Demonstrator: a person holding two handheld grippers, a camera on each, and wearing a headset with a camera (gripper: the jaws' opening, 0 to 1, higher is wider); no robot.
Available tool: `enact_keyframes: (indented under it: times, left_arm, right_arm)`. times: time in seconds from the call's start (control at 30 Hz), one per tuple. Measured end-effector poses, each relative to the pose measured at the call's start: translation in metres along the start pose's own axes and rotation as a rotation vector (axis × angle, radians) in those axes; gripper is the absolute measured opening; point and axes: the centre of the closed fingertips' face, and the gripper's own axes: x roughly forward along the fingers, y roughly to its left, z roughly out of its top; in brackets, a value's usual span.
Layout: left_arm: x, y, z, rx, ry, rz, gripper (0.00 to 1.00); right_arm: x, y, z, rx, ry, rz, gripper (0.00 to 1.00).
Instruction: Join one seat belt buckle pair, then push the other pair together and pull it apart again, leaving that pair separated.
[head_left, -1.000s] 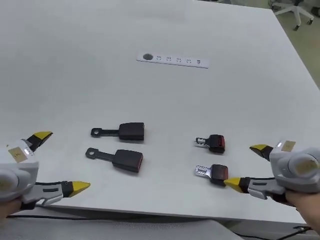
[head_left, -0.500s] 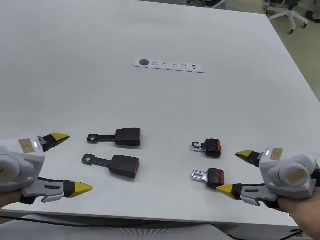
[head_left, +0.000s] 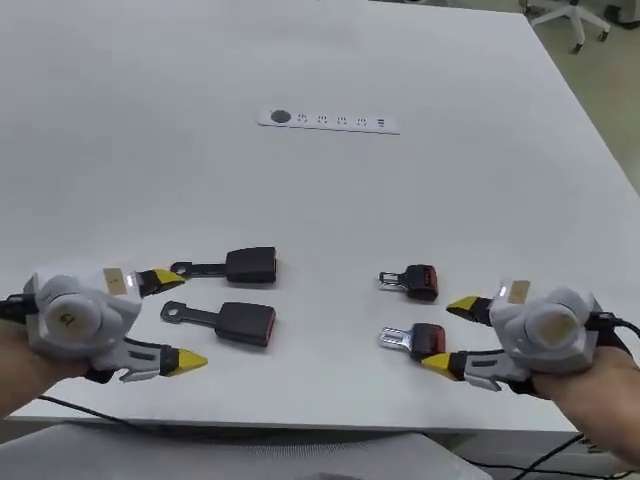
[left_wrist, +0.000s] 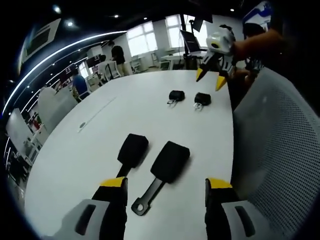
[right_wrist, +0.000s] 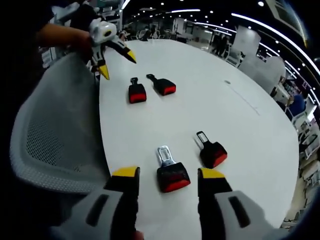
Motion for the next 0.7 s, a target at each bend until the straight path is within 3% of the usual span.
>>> enact_keyframes:
  times: [0.03, 0.1, 0.23, 0.53, 0.7]
  left_arm:
    - [0.002, 0.000, 0.000, 0.008, 0.006, -0.003, 0.64]
    - [0.008, -0.001, 0.000, 0.015, 0.007, -0.018, 0.64]
    - [0.022, 0.000, -0.011, 0.066, 0.047, -0.054, 0.62]
    - [0.043, 0.000, -0.005, 0.108, 0.081, -0.089, 0.57]
    - [0.053, 0.001, -0.003, 0.136, 0.098, -0.120, 0.54]
  right_arm:
    - [0.001, 0.003, 0.000, -0.051, 0.010, 0.033, 0.47]
    - [0.004, 0.002, 0.000, -0.065, 0.013, 0.041, 0.46]
    - [0.010, -0.004, -0.005, -0.103, 0.040, 0.051, 0.43]
    - [0.027, -0.004, -0.021, -0.146, 0.107, 0.084, 0.42]
    - [0.030, -0.005, -0.020, -0.162, 0.120, 0.098, 0.41]
